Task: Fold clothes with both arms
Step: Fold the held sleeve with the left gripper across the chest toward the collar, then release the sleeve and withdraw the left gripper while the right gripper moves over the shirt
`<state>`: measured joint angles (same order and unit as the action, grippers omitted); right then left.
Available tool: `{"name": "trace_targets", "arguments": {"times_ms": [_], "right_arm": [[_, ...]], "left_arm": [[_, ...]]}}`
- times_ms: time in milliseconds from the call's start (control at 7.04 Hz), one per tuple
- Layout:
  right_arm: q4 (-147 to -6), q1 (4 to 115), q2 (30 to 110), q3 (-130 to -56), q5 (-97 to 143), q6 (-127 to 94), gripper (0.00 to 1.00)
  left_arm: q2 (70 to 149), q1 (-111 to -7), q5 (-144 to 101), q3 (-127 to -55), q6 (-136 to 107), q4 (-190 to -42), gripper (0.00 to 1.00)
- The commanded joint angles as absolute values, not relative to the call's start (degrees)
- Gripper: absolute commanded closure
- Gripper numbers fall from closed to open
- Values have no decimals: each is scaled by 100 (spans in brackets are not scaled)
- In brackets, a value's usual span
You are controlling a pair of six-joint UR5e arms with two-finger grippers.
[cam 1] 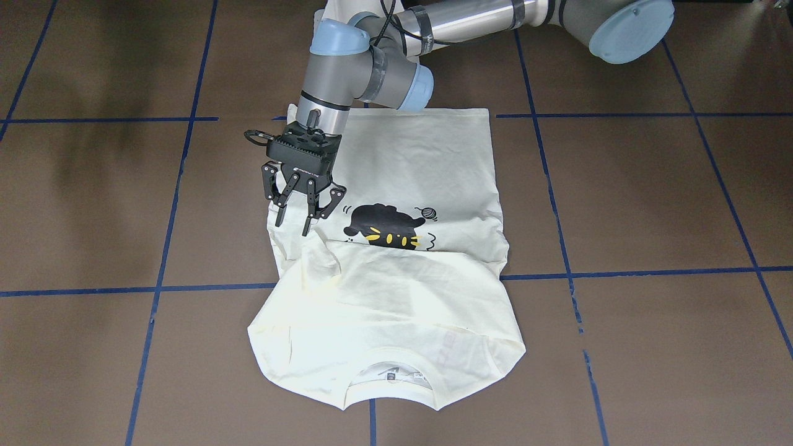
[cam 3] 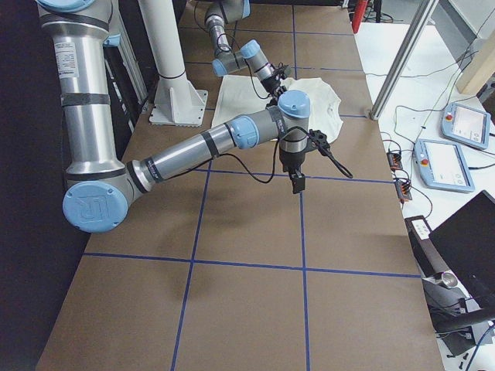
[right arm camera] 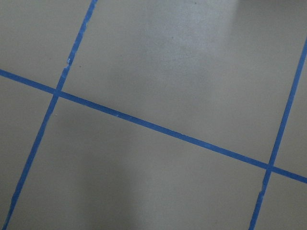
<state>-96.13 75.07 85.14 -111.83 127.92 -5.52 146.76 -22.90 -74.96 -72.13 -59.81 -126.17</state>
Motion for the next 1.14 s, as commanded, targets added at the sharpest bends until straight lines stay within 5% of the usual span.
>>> {"name": "trace_targets", "arguments": {"times_ms": [0,426,710,995], "right_arm": [[-9606,7375,8115,-11206,12806,-580,0],[-9615,6192,6938,-11101,12570,-1419,0],[-9651,5322,6173,-10917,11861,-2410,2],[-9633,4618,5331,-10234,11245,-3386,7]], "left_arm": [[14643,-2764,-8569,-7320,-5943,-12414,0],[14100,-3986,-10333,-8530,-4384,-10475,0],[13049,-4997,-11011,-9419,-2836,-10222,0],[12579,-5692,-11048,-9431,-1423,-10274,0]]}}
